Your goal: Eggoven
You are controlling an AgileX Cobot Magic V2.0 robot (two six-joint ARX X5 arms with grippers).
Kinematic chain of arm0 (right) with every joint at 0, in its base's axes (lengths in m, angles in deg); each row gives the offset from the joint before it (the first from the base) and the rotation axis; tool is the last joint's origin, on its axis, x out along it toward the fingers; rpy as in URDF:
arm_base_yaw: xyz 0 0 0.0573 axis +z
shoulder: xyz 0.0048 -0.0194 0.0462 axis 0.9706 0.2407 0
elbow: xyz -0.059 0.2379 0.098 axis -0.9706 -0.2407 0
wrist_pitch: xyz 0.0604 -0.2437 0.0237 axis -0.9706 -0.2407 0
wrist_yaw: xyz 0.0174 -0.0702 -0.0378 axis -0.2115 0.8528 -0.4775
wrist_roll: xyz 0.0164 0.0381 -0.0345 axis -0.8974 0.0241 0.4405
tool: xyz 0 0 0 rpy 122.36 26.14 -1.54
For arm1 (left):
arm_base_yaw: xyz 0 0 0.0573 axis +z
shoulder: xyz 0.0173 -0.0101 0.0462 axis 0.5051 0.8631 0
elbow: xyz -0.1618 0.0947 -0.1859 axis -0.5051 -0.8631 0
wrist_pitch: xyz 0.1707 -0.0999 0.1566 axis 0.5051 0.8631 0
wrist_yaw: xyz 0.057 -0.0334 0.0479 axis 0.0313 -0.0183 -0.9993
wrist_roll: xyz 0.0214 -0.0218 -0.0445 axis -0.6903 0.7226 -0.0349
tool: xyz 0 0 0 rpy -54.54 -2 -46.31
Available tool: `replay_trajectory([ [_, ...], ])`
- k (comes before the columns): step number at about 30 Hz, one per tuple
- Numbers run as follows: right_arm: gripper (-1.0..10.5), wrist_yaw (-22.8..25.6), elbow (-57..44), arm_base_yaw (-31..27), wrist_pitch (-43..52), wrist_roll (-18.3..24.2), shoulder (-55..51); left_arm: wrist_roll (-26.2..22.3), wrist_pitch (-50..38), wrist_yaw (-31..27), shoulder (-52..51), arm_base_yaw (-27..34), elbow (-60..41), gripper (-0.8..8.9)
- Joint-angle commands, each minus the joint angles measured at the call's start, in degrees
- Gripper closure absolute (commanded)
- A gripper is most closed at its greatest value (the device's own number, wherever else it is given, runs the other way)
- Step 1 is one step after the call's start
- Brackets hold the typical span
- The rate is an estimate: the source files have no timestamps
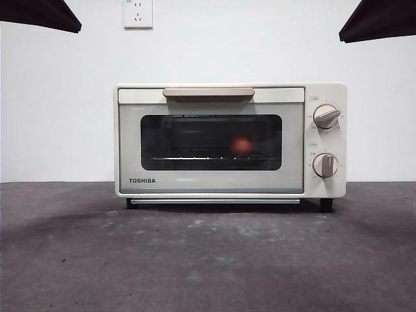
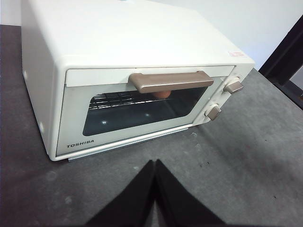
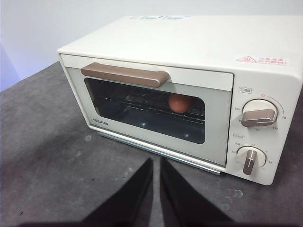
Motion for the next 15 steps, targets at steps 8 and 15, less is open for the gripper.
replay_trajectory([
  [8, 9.4, 0.11, 0.20, 0.35, 0.59, 0.57, 0.33, -12.48, -0.33, -5.64, -2.34, 1.77, 0.48, 8.06],
  [15, 9.4, 0.15, 0.20, 0.33, 0.61, 0.57, 0.26, -16.90, -3.78, -7.76, -13.55, 11.65, -7.15, 8.06],
])
